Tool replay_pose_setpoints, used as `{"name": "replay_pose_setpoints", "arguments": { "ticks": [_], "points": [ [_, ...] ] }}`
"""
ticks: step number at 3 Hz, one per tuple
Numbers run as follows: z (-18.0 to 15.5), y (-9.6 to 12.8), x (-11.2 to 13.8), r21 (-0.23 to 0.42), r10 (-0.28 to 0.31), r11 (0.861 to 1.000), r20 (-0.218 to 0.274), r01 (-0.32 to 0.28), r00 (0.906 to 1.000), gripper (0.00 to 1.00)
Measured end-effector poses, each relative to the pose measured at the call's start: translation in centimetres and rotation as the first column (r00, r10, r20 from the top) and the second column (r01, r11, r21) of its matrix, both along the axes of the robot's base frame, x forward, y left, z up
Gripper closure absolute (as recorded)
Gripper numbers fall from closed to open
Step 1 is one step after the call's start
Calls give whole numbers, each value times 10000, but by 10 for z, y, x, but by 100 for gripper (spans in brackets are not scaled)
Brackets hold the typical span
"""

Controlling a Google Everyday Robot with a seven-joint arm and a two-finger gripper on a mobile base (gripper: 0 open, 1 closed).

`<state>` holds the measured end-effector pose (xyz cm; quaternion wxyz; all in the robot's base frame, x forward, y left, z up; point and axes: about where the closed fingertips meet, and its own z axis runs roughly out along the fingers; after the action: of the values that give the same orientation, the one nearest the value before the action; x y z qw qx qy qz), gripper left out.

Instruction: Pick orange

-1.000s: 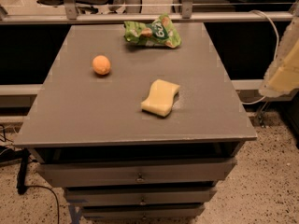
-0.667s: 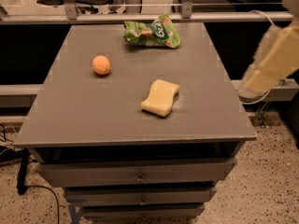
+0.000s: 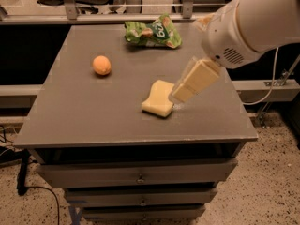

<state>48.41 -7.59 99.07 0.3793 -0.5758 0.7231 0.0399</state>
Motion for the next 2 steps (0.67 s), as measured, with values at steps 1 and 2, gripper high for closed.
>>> {"name": "replay_pose_setpoints", "arguments": {
  "ticks": [1,2],
  "points": [
    [-27,36,38,1334,232,9908,13,-232,9997,0],
    [-50,60,79,2574,69,9663,-202,-15,9998,0]
  ]
}}
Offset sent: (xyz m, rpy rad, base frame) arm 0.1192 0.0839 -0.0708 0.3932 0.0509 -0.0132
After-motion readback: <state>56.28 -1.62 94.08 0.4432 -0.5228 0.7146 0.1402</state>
